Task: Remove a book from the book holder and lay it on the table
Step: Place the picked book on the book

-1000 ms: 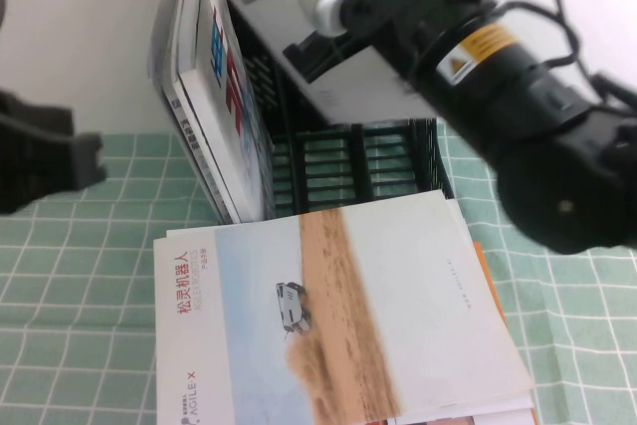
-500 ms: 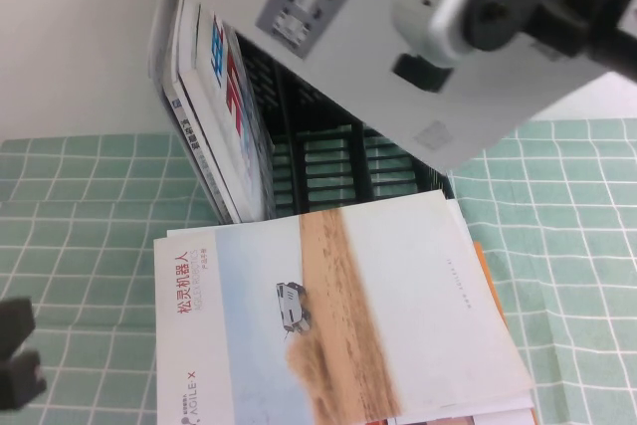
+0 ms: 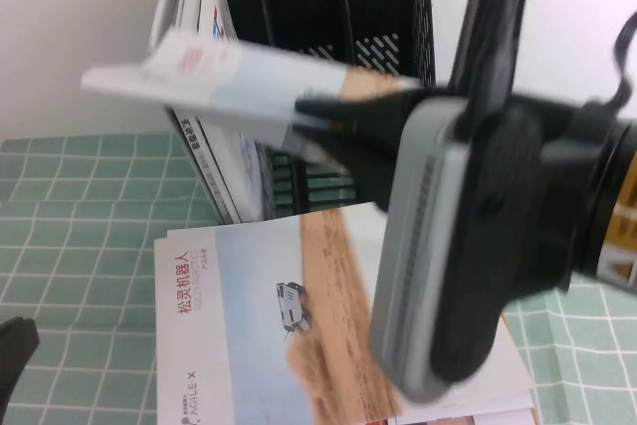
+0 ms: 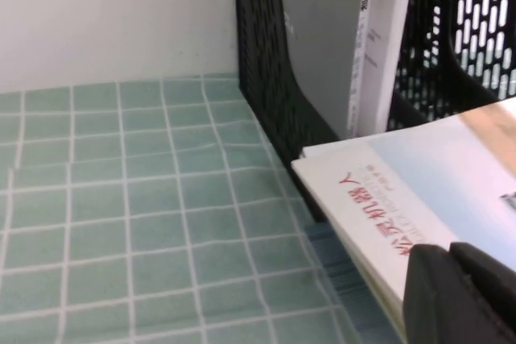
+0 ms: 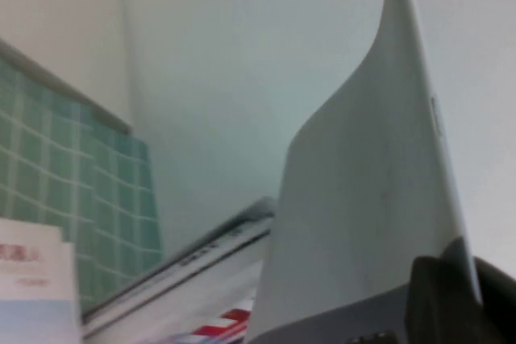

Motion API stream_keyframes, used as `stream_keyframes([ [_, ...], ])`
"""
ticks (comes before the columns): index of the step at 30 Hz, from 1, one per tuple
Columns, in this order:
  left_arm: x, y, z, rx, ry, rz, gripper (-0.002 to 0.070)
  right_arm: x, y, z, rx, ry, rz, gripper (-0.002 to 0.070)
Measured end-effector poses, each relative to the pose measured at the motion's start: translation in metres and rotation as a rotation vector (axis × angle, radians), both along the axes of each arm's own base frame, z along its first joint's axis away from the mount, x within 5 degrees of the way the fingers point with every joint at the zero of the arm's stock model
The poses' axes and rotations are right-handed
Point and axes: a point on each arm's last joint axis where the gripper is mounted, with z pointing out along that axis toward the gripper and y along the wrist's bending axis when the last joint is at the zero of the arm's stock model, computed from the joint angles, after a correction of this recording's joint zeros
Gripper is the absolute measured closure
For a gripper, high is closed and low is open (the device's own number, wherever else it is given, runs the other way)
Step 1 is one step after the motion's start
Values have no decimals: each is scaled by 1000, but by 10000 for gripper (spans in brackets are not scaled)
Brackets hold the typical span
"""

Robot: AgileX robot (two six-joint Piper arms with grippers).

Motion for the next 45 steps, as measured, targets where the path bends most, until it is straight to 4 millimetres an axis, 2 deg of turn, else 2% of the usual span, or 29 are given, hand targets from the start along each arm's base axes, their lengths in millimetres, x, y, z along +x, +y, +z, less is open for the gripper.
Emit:
stream_keyframes([
  [4,1,0,-6,32,-18,-1,678,-15,7,-34,-79,36,69,664],
  [8,1,0,-6,45,-33,-5,678,-21,7,-56,-106,49,109,664],
  [11,1,0,-6,42,-38,-8,678,-23,7,-59,-110,31,126,664],
  [18,1,0,-5,27,-35,-5,678,-26,9,-53,-124,-108,186,664],
  [22,1,0,-6,22,-33,-3,678,-23,16,-61,-174,-155,207,664],
  [27,1,0,-6,21,-33,-2,678,-15,27,-83,-257,-119,208,664],
  [32,1,0,-6,21,-33,-2,678,-10,31,-97,-308,-68,190,664],
  [45,1,0,-6,20,-31,-3,678,-5,33,-112,-317,101,120,664],
])
